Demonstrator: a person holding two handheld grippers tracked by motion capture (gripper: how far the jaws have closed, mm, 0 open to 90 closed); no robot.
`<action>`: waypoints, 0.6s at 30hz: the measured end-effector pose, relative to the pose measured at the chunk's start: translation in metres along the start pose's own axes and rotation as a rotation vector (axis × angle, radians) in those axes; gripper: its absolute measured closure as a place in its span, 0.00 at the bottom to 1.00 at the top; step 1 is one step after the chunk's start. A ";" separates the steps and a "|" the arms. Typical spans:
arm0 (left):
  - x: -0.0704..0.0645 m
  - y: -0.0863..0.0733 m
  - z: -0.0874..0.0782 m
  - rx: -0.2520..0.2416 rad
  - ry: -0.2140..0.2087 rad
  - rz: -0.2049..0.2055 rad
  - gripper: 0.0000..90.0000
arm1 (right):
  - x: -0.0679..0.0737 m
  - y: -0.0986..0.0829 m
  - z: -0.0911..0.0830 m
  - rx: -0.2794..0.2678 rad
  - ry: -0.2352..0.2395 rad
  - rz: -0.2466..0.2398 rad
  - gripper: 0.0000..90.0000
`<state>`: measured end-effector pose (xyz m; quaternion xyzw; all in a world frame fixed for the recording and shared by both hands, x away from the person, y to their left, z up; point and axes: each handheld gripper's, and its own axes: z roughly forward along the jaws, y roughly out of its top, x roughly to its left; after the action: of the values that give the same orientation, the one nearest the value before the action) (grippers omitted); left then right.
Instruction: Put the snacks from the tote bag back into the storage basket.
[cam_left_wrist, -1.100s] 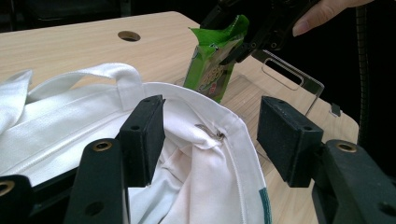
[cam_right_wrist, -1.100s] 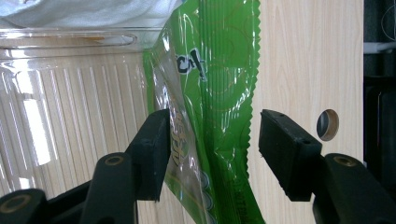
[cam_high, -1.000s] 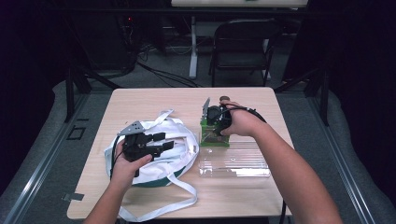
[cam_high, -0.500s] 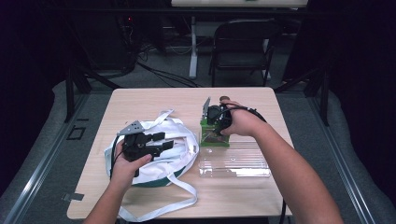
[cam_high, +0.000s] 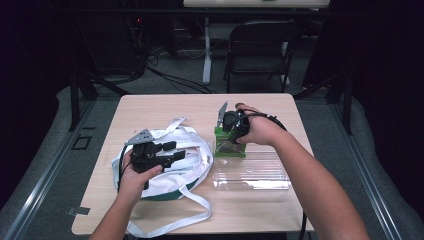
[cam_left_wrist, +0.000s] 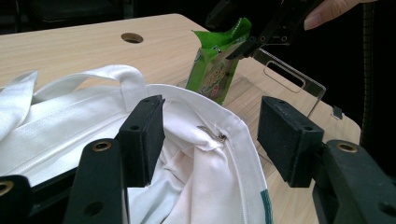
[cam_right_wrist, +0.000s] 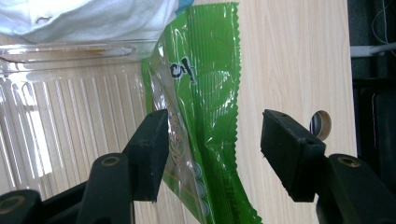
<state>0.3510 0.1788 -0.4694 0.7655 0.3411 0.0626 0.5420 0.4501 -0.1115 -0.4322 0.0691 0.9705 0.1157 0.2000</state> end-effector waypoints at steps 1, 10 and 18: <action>0.000 0.000 0.000 0.000 0.000 0.000 0.46 | 0.000 0.000 0.000 -0.001 -0.002 0.000 0.47; 0.000 0.000 0.000 0.000 0.002 -0.003 0.46 | 0.001 0.001 -0.006 -0.025 -0.009 0.003 0.46; 0.000 0.000 -0.001 -0.001 0.004 -0.005 0.46 | 0.000 0.001 -0.012 -0.051 -0.018 0.023 0.46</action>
<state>0.3510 0.1794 -0.4692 0.7640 0.3443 0.0631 0.5419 0.4450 -0.1126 -0.4213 0.0761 0.9646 0.1419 0.2088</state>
